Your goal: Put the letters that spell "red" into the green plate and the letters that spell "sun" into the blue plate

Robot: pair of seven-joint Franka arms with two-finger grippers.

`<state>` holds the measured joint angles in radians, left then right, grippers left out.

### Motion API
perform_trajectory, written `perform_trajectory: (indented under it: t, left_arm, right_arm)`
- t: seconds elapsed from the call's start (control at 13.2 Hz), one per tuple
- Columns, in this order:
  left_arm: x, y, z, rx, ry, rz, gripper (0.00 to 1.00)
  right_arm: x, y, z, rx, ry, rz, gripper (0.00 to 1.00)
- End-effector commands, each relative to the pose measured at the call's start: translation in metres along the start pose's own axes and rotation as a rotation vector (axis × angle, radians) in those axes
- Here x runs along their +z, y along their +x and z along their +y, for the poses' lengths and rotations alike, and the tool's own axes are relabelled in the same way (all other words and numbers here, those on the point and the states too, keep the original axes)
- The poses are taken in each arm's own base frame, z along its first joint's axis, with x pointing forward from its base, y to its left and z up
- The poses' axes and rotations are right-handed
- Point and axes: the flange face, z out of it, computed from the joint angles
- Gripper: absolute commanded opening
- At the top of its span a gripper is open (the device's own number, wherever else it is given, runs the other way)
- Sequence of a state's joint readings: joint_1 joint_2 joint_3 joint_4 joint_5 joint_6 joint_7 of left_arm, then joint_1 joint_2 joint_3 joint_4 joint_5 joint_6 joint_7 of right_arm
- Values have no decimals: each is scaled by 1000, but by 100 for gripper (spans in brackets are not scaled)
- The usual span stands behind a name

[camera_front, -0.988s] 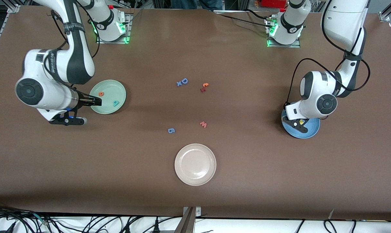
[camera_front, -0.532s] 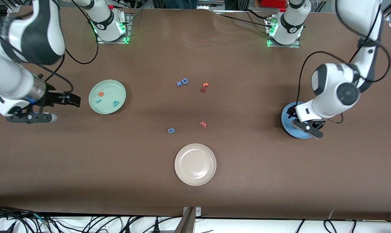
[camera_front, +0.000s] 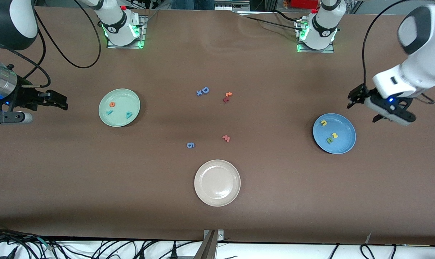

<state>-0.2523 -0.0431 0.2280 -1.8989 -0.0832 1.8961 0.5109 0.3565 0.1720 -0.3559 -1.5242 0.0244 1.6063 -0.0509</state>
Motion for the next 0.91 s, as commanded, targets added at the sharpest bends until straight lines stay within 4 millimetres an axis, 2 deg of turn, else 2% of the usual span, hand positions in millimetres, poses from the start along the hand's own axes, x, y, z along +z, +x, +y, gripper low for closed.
perform_trajectory:
  t: [0.0,0.15,0.23,0.3,0.46,0.53,0.61,0.84]
  left_arm:
    - [-26,3,-4,-55,-12,-42,100]
    - [-36,12,7,-53,24,-61,100]
    - [-39,15,11,-70,37,-68,100]
    - [-37,18,16,-85,38,-72,100]
    - [-37,20,22,-104,38,-73,100]
    - [-37,20,22,-136,39,-74,100]
    - [-36,20,21,-154,43,-78,100]
    - [-32,21,20,-292,44,-84,100]
  right_arm:
    - [-4,-15,13,0,0,-11,100]
    - [-7,-17,30,15,6,2,100]
    - [-20,-24,40,33,18,26,100]
    - [-38,-35,42,46,27,73,100]
    - [-52,-49,26,4,26,131,100]
    - [-55,-62,28,8,22,117,100]
    - [-54,-71,40,28,25,98,100]
    - [-52,-68,43,40,31,106,100]
